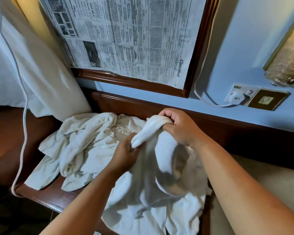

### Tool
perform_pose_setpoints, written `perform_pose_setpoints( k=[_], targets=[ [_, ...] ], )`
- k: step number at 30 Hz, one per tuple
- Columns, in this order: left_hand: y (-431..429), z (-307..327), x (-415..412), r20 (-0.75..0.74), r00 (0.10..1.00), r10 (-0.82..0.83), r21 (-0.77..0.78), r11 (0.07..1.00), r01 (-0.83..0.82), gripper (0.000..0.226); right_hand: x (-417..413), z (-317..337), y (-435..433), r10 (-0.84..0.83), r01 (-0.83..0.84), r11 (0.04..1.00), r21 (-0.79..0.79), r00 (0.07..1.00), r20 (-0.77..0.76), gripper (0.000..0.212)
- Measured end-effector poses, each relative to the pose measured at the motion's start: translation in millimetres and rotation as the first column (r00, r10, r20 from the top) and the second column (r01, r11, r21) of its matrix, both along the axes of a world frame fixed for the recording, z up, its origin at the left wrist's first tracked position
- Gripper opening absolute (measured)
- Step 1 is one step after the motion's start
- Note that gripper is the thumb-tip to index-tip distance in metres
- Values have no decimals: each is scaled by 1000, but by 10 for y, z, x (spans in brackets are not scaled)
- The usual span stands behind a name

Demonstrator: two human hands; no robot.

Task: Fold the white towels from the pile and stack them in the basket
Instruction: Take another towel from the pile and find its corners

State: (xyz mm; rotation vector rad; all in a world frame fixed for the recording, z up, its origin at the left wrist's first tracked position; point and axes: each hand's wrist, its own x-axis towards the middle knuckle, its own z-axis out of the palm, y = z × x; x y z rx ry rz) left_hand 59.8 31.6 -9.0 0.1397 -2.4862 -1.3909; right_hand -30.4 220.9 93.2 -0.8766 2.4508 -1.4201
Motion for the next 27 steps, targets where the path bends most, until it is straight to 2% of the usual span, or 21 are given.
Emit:
perform_pose_setpoints(
  k=[4,8,12,16,19,21,24,26,27],
  targets=[
    [-4,334,-34,-122,989,85,69,995,-77,35,-6,16,266,54,-61,994,92,996,77,21],
    [123,720,-73,-197,973,116,40,993,-110,21,0,2,525,108,-137,962,234,985,133,27],
    [384,1064,-57,-263,956,130,50,991,-121,16,72,76,762,132,-154,986,67,959,251,21],
    [606,1362,19,-295,940,174,8,984,-179,9,154,382,1049,112,-108,993,-47,990,87,25],
    [763,1632,87,-316,926,206,-36,973,-229,11,198,748,1212,85,-85,985,-151,996,-12,9],
    [869,1836,141,-342,911,232,-58,962,-267,17,219,1003,1247,47,-67,976,-207,994,-100,14],
    [1017,2190,193,-366,890,272,-74,945,-320,28,260,1416,1254,-26,-30,970,-243,975,-221,33],
    [1062,2405,197,-349,890,293,-104,932,-348,34,223,1651,1226,-79,4,969,-247,953,-294,28],
    [1150,2712,252,-401,868,292,-122,922,-367,36,272,2003,1317,-96,1,967,-255,928,-361,26]
  ],
)
